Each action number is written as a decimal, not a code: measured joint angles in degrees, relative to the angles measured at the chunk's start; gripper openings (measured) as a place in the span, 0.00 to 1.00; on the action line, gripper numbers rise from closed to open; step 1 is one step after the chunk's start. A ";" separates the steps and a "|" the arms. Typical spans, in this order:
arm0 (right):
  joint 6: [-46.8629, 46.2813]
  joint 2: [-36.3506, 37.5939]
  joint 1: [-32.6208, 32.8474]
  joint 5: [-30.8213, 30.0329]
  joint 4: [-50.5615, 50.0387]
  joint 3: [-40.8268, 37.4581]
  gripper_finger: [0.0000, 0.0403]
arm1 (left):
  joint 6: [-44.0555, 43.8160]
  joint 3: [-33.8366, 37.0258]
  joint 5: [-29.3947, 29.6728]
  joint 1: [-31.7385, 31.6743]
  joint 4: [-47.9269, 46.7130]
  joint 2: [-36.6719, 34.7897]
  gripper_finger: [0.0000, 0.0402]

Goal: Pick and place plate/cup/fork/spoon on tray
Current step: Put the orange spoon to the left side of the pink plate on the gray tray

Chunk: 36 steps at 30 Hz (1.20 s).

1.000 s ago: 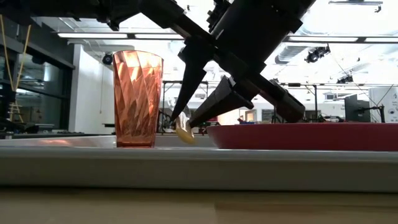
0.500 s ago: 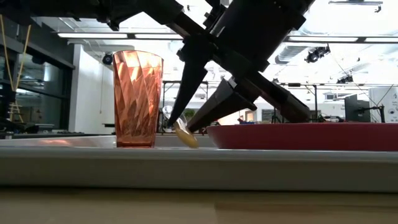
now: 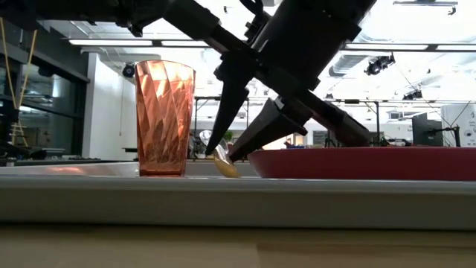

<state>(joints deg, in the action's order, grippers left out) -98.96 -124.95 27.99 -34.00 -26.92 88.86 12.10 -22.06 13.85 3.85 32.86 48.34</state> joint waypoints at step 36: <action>-1.24 -0.02 -0.64 1.15 -2.58 0.00 0.17 | -1.05 0.02 0.00 0.00 -1.68 0.00 0.01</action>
<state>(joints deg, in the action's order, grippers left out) -100.20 -124.97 27.34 -32.85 -29.50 88.86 11.05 -22.04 13.85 3.85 31.18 48.34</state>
